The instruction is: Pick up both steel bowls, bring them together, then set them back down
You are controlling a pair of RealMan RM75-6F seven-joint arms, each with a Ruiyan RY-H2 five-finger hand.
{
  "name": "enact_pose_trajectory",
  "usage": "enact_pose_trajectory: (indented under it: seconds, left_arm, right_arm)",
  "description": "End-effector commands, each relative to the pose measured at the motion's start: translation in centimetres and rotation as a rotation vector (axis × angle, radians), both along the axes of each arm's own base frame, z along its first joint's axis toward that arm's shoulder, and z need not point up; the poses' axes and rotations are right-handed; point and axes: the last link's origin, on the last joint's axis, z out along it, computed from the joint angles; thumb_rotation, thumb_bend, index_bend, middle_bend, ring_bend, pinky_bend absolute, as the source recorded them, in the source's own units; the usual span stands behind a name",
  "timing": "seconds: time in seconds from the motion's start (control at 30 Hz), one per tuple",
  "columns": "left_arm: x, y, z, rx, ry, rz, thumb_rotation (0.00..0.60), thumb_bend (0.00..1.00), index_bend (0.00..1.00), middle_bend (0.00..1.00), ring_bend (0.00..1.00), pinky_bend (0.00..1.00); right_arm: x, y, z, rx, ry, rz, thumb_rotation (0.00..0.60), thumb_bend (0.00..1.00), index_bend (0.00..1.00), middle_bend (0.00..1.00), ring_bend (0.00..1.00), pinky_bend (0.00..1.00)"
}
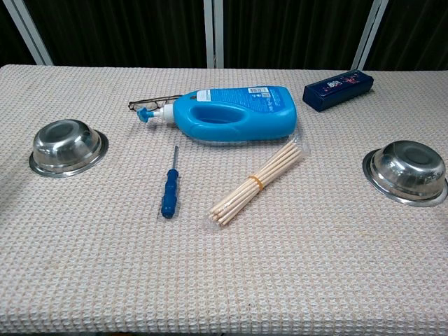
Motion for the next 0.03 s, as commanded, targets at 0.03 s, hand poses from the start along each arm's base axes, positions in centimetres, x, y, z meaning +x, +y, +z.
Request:
enact_pose_trajectory:
  seconds: [0.03]
  left_arm:
    - [-0.43,-2.27,-0.8,-0.026,-0.023,0.01,0.477,0.06,0.0,0.0,0.0,0.12]
  right_arm:
    - [-0.89,1.44,-0.76,-0.005,0.024,-0.037,0.6,0.0,0.0,0.0,0.0,0.0]
